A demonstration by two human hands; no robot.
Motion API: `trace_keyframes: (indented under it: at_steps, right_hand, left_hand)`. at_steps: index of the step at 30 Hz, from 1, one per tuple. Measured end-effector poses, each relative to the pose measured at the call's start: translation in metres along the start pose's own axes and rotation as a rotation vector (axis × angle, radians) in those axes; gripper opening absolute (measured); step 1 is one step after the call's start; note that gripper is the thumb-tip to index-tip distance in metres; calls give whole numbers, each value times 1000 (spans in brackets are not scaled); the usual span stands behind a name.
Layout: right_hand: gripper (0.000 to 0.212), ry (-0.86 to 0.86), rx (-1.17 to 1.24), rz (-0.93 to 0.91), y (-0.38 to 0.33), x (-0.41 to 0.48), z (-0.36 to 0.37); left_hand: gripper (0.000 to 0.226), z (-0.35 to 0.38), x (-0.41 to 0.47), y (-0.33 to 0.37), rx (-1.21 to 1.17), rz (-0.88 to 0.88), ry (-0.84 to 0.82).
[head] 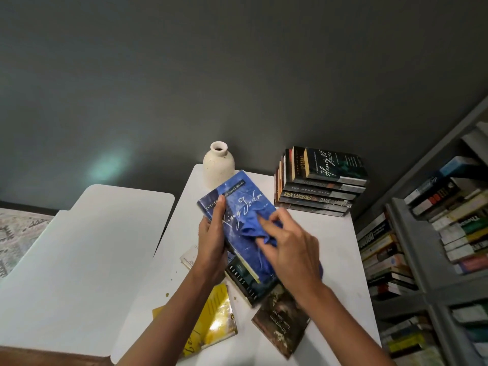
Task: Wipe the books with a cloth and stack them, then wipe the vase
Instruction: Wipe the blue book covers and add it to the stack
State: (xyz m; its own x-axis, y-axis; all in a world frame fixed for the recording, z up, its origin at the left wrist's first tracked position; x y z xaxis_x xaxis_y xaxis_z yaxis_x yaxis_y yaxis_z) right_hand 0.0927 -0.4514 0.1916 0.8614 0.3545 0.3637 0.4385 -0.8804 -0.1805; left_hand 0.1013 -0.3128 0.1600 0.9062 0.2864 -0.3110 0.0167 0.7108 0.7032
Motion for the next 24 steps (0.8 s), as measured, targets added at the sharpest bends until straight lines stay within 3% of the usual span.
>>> trace_keyframes:
  at_steps: [3,6,9,13,16,20,24]
  right_hand:
    - [39,-28,32,-170,-13,-17,3]
    - [37,-48,89,-112,8,-27,1]
    - [32,-59,88,-176,2,-15,2]
    - [46,-72,97,-196,-8,-8,5]
    - [42,-148,125,-192,8,-28,6]
    - [33,-105,99,-202,-9,-15,6]
    - [37,-135,161,-152,-10,-14,3]
  left_hand:
    - [32,1,4,8,8,11,-15]
    - [28,-4,6,11,-2,32,-7]
    - [34,-1,2,4,15,-23,-26]
    - [39,1,5,7,30,-30,-27]
    - [33,-5,12,12,42,14,-13]
    - [38,-2,2,0,63,-81,-55]
    - [53,3,2,1,10,-156,-48]
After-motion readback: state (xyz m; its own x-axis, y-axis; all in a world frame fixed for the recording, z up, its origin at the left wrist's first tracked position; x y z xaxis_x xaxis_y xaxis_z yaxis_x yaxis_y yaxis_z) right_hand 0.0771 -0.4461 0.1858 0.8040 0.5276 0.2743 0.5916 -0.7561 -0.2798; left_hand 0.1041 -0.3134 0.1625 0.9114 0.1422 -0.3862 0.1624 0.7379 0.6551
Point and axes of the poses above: each hand's wrist, its own x-axis towards the middle knuckle, its own z-axis out of the palm, y = z × x, the point moved 1 cm from there along x, towards the middle knuckle, and after that the axes turned 11 degrees about -x, right-handed, at the moved point
